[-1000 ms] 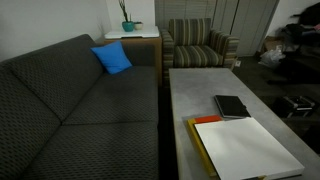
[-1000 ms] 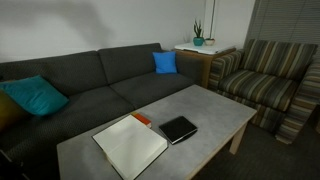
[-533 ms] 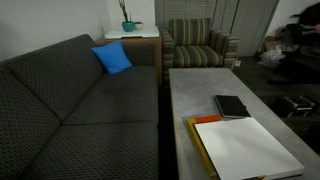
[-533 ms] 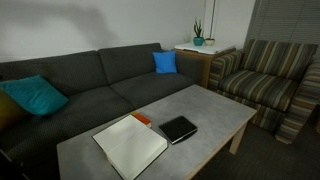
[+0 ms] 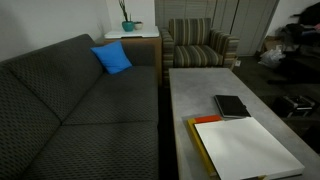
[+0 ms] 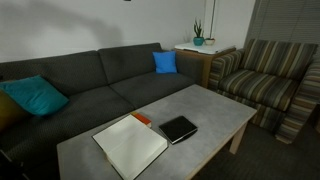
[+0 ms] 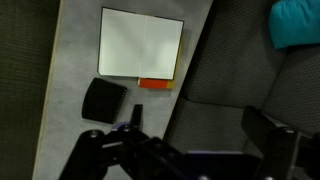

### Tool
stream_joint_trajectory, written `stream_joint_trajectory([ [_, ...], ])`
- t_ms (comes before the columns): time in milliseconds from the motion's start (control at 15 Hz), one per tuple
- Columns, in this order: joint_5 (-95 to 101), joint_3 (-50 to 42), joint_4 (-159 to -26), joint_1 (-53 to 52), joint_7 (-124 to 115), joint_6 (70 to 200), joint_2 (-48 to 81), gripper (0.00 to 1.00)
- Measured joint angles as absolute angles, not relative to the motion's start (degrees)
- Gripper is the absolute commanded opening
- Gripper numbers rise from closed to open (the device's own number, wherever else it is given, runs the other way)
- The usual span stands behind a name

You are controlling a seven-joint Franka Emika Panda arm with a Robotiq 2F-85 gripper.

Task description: Close the open book on the table

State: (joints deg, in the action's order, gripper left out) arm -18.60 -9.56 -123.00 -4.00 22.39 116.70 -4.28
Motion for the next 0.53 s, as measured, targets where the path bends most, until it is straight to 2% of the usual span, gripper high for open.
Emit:
stream_joint_trajectory([
  [400, -24.29, -3.2, -113.09, -3.15, 23.06, 116.48, 13.97, 1.0],
  [533, -24.15, -1.93, -112.21, -2.8, 22.82, 117.12, 16.33, 1.0],
])
